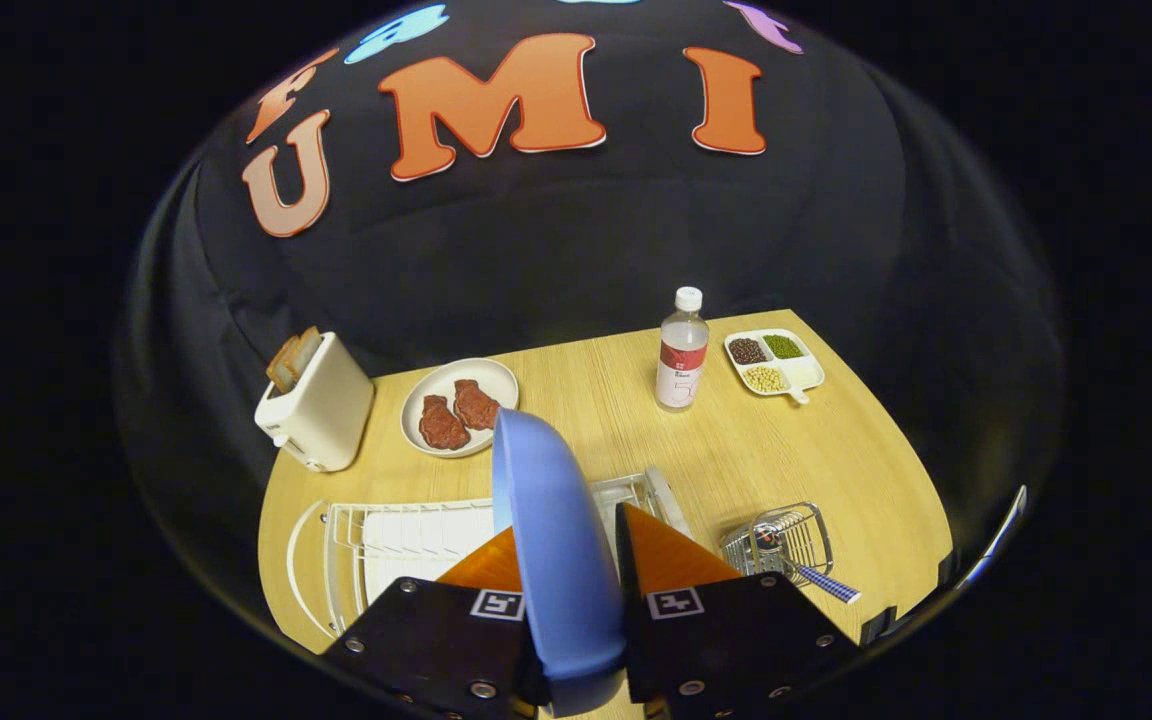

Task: Take the plate from the dish rack, then take the spoon from the basket and place it into the plate.

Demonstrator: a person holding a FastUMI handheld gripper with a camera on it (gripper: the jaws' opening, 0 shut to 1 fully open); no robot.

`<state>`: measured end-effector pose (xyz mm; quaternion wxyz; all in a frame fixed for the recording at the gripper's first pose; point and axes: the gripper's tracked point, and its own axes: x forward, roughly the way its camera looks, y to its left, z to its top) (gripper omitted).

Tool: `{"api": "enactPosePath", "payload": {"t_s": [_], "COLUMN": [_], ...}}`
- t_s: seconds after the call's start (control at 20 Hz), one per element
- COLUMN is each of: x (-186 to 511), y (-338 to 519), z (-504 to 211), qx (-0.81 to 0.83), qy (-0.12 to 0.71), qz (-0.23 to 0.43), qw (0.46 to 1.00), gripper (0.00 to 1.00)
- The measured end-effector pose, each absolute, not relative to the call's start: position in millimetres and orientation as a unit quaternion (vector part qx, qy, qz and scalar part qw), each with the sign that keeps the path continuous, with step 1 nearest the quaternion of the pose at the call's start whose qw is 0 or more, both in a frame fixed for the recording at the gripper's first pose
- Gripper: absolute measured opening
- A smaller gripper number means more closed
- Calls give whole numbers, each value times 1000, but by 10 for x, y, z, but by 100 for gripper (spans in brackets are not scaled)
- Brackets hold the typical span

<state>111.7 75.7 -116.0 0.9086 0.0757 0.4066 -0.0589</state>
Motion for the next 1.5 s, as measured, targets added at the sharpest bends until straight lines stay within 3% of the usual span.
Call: {"api": "enactPosePath", "payload": {"t_s": [0.5, 1.1, 1.5], "x": [62, -931, -1151], "y": [837, 756, 704], "z": [-898, -1643, -2231], "qx": [79, 158, 178], "qy": [360, 404, 427], "qz": [16, 86, 123], "qw": [930, 897, 878], "gripper": [29, 29, 29]}}
